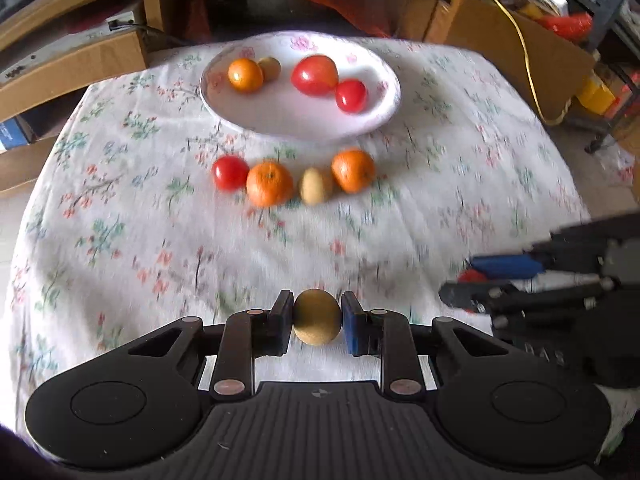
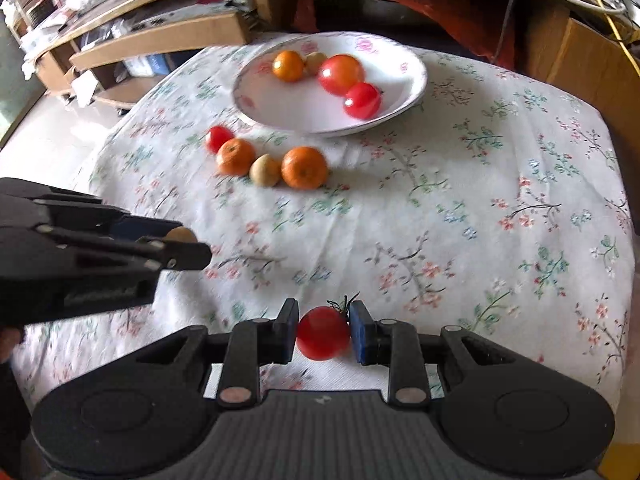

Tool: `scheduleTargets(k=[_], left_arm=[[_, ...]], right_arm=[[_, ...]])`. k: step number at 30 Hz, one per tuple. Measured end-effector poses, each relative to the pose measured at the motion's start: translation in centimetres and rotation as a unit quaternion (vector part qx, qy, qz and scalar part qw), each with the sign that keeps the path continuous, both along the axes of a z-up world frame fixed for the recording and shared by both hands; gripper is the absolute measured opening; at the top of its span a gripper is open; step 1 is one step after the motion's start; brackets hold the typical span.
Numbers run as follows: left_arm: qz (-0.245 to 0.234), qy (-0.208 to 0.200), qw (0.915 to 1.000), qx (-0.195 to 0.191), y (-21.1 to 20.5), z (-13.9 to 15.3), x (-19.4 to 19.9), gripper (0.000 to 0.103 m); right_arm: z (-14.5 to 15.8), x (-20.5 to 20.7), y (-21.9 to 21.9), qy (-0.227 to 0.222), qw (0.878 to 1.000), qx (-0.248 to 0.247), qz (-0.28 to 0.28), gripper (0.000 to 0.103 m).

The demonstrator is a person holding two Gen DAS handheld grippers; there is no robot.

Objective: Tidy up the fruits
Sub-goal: 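Lift the tomato with the right tool while the left tool lifts the kiwi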

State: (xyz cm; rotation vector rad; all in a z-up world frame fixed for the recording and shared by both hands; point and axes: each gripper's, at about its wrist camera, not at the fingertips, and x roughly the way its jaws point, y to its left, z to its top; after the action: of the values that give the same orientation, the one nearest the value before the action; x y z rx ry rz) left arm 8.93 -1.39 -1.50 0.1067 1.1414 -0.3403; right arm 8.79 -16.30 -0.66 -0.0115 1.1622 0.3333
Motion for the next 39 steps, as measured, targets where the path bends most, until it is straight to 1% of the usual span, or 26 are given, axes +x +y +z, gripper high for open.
scheduleTargets(k=[2,4,9,12,15,18,22,26,27,28,29,32,34,35,37,39], left_arm=[[-0.001,0.005,1.0000,0.004,0.0,-0.7,-0.3,0.033],[-0.004,0.009,0.9999,0.008,0.0,-1.2,-0.3,0.034],[-0.011,-0.001,0.9999,0.005,0.0,-1.3,-0.4,0.038],[-0.017,-0.003,0.9999,0.000,-0.1,-1.4,-0.2,0.046],[-0.015,0.006,0.9998,-0.009,0.1,-1.4,0.1,0.053],[-0.009,0.012,0.9998,-0.016,0.4,-1.1,0.1,0.055],[-0.004,0.013,0.9998,-0.014,0.7,-1.3,0.0,0.054],[-0.013,0.011,0.9998,-0.012,0.2,-1.3,-0.2,0.053],[-0.016,0.009,0.9998,-0.008,0.1,-1.3,-0.2,0.050],[-0.021,0.005,0.9998,0.000,-0.1,-1.3,-0.3,0.045],[-0.025,0.003,0.9997,0.003,-0.3,-1.3,-0.4,0.043],[-0.025,0.002,0.9997,0.006,-0.3,-1.4,-0.4,0.043],[-0.023,0.001,0.9997,0.007,-0.3,-1.4,-0.4,0.040],[-0.021,0.002,0.9998,0.007,-0.2,-1.3,-0.4,0.039],[-0.020,0.002,0.9998,0.008,-0.2,-1.3,-0.4,0.034],[-0.018,0.003,0.9998,0.007,-0.1,-1.3,-0.4,0.033]], right_arm=[[-0.4,-0.4,0.6,0.001,1.000,-0.007,0.007,0.019],[-0.6,-0.6,1.1,-0.008,1.000,-0.019,0.011,0.019],[-0.8,-0.3,1.5,-0.014,0.999,-0.025,0.017,0.019],[-0.8,-0.1,1.6,-0.016,0.999,-0.026,0.018,0.020],[-0.8,0.3,1.3,-0.011,1.000,-0.020,0.012,0.020],[-0.9,0.8,0.7,-0.005,1.000,-0.016,0.002,0.021],[-0.9,1.0,0.4,0.000,1.000,-0.010,-0.002,0.022],[-0.7,0.8,0.6,0.002,1.000,-0.010,0.004,0.023],[-0.6,0.7,0.6,0.002,1.000,-0.008,0.007,0.023],[-0.5,0.5,0.7,0.002,1.000,-0.008,0.007,0.023],[-0.5,0.4,0.7,0.004,1.000,-0.009,0.007,0.023],[-0.7,0.0,0.7,0.008,1.000,-0.006,0.007,0.023],[-0.7,-0.4,0.9,0.002,1.000,-0.010,0.009,0.023],[-0.7,-0.5,1.1,0.002,1.000,-0.011,0.012,0.020],[-0.7,-0.9,1.4,0.003,1.000,-0.016,0.016,0.019],[-0.7,-1.3,1.5,0.000,1.000,-0.020,0.015,0.019]])
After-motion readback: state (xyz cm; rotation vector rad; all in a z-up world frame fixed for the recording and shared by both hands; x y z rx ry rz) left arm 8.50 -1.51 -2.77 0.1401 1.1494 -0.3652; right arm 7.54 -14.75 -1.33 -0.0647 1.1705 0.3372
